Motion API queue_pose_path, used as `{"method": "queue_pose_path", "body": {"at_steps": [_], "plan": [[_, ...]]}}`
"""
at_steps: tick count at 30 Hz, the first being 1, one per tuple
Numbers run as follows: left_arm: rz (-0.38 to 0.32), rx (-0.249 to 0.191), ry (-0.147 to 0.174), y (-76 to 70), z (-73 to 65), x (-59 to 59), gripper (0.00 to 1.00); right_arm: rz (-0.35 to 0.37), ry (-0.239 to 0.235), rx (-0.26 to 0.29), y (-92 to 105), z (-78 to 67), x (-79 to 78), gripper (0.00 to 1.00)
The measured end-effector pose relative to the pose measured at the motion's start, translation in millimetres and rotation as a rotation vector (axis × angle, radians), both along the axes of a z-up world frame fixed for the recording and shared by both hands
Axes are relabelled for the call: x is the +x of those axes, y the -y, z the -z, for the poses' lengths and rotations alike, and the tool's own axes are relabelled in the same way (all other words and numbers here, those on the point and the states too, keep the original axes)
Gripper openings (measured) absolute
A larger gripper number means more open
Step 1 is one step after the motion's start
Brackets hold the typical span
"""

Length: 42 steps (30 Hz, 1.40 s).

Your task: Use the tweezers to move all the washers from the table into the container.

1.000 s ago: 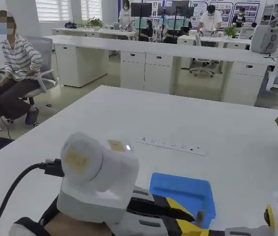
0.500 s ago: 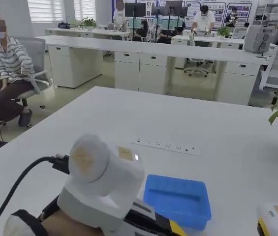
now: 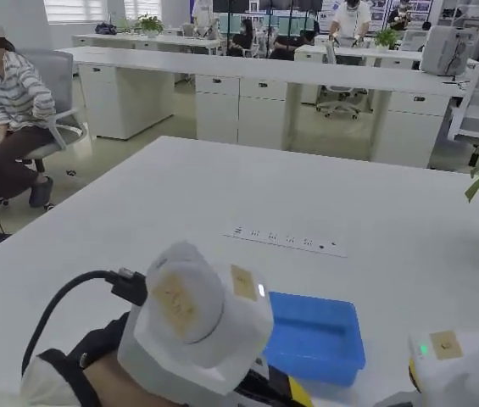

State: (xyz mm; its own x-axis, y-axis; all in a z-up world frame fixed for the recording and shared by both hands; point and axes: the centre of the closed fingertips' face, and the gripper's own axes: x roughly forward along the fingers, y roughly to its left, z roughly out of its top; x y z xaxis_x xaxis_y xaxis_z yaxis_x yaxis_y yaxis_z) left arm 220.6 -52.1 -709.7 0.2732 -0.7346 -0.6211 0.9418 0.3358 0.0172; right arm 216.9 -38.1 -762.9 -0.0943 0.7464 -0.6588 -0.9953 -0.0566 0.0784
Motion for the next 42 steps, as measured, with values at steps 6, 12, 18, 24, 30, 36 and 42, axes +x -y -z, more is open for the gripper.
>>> {"method": "queue_pose_path", "body": {"at_steps": [6, 12, 18, 24, 30, 36, 42], "plan": [[0.037, 0.145, 0.051, -3.5, 24.5, 9.5, 0.0, -0.033, 0.17, -0.157, 5.1, 19.6, 16.3, 0.03], [0.084, 0.247, 0.037, -7.5, 49.6, 12.0, 0.0, -0.083, 0.211, -0.263, 9.2, 39.0, 16.6, 0.01], [0.111, 0.292, 0.048, -12.3, 65.2, 15.0, 0.0, -0.098, 0.219, -0.282, 12.4, 43.6, 19.3, 0.01], [0.115, 0.332, 0.016, -18.7, 83.2, 15.8, 0.0, -0.127, 0.214, -0.298, 10.1, 51.5, 18.7, 0.01], [0.091, 0.348, -0.005, -26.7, 93.7, 20.4, 0.0, -0.101, 0.211, -0.27, 3.9, 57.1, 24.0, 0.02], [0.123, 0.375, -0.003, -25.4, 104.5, 22.6, 0.0, -0.002, 0.124, -0.249, 5.2, 69.3, 25.8, 0.04], [0.139, 0.4, -0.01, -21.5, 117.2, 29.7, 0.0, 0.082, 0.103, -0.256, 15.1, 79.9, 31.2, 0.12]]}}
